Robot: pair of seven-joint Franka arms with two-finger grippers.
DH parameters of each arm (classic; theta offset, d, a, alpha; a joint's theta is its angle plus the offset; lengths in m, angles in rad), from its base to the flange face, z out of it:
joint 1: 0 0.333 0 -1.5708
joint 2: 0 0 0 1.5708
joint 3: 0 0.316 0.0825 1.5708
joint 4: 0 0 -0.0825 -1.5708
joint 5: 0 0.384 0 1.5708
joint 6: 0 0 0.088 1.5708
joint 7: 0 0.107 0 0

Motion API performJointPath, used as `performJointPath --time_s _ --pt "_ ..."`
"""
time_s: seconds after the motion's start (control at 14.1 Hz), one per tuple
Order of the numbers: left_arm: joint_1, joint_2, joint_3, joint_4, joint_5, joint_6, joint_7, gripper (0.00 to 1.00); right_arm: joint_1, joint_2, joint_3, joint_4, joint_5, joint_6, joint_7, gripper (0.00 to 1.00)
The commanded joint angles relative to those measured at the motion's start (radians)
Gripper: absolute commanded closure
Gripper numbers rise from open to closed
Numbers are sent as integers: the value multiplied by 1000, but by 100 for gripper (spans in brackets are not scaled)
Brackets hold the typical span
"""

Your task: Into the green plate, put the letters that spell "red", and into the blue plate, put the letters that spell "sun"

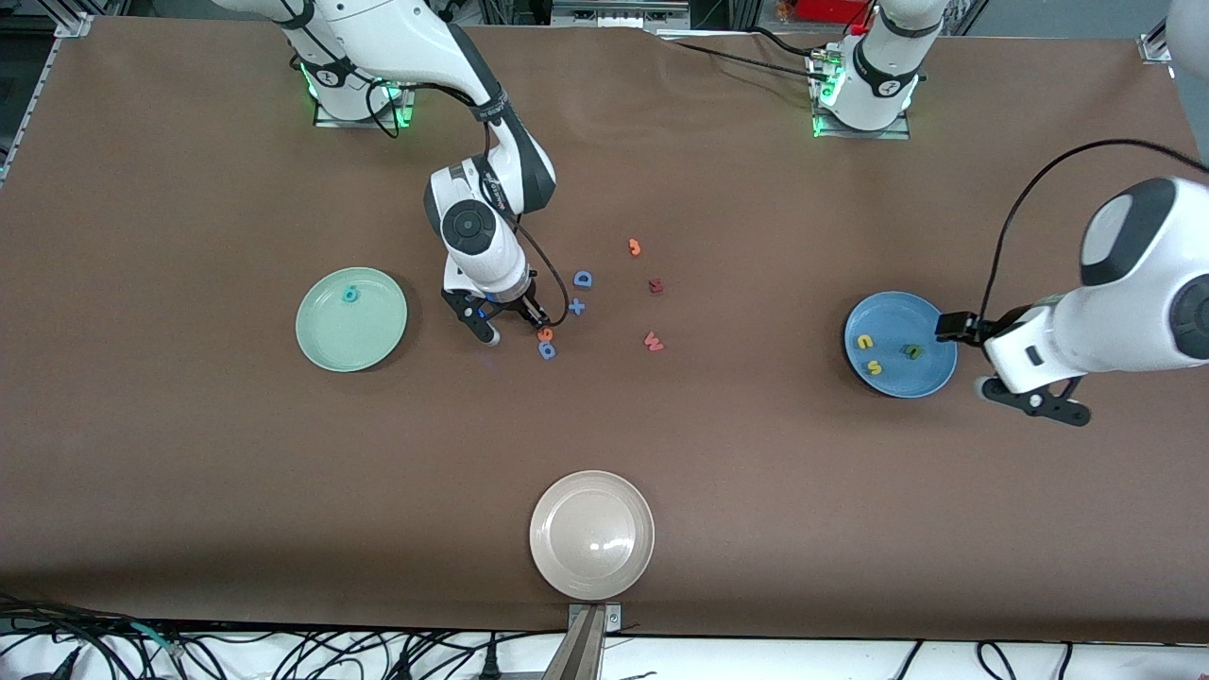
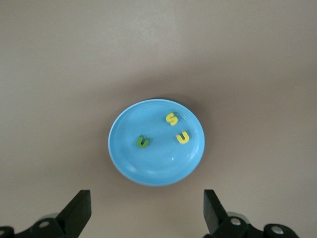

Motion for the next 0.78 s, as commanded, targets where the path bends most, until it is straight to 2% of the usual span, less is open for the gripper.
performJointPath --time_s 0.0,0.14,0.21,0.28,0.42,0.5,0.57,0.64,0.71 --pt "-93 -58 11 149 -10 -146 0 0 21 6 -2 -4 15 28 19 42" --pt "-144 -132 63 160 -32 -155 2 0 21 6 -2 -4 15 31 19 60" --pt "-161 -196 127 160 -91 -149 3 0 21 8 -2 -3 15 32 19 70" --pt "-225 -254 253 160 -203 -146 5 0 21 8 -2 -4 15 32 17 80" --pt "-408 -342 591 151 -466 -146 8 0 21 8 -2 -3 13 32 17 91" --pt "-491 -374 702 143 -501 -138 8 0 21 8 -2 -3 13 32 17 95" --pt "-547 -407 763 120 -501 -113 6 0 21 8 -2 -4 13 32 17 98" --pt "-599 -446 823 74 -504 -76 6 0 21 9 -2 -3 13 32 17 100" --pt "-671 -489 924 9 -514 -22 6 0 21 9 -3 -4 13 32 17 100"
